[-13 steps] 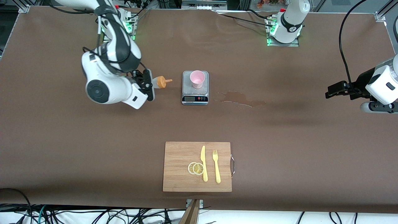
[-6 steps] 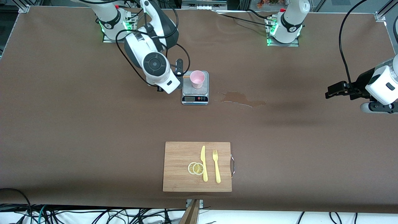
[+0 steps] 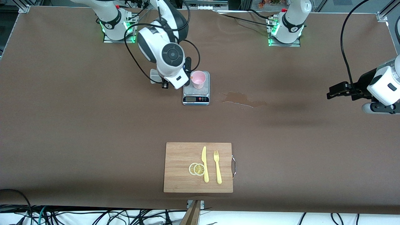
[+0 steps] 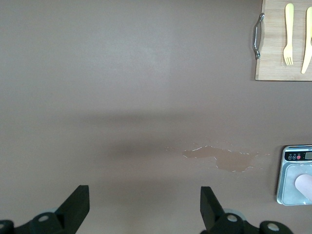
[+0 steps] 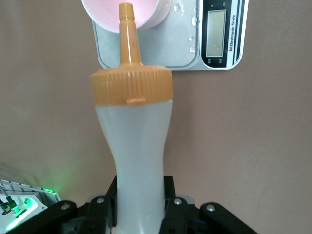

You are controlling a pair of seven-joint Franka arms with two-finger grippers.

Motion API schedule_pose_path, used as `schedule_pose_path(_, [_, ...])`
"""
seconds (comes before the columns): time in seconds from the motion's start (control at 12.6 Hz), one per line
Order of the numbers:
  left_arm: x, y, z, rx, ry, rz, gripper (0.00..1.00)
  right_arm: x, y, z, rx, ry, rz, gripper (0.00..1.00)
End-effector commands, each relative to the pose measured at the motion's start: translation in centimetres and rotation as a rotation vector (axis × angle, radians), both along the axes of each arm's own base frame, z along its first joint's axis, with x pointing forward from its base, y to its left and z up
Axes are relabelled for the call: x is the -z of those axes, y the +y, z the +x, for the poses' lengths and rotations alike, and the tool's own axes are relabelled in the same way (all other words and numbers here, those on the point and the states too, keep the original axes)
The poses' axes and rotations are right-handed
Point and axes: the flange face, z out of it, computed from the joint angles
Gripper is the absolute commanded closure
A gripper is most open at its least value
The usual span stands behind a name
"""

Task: Add sauce to pink cup with both arms
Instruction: 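Tilt the bottle nozzle over the pink cup with the right gripper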

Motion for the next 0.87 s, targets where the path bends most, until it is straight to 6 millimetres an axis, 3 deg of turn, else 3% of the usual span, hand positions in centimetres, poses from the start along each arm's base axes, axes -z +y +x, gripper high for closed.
schedule_pose_path(0.0, [-0.6, -0.2, 0.3, 0.021, -0.008, 0.002, 0.00, 0.3, 0.8, -1.0, -0.007, -0.041, -0.047, 0.78])
schedule_pose_path(0.32, [-0.6, -0.3, 0.3, 0.024, -0.008, 0.001, 0.00, 0.9, 3.3, -3.8, -0.002, -0.129, -0.140, 0.78])
schedule_pose_path(0.8, [-0.6, -0.2, 0.3, 0.021, -0.008, 0.002, 0.00, 0.8, 3.4, -3.8, 0.002, -0.137, -0.145, 0.77])
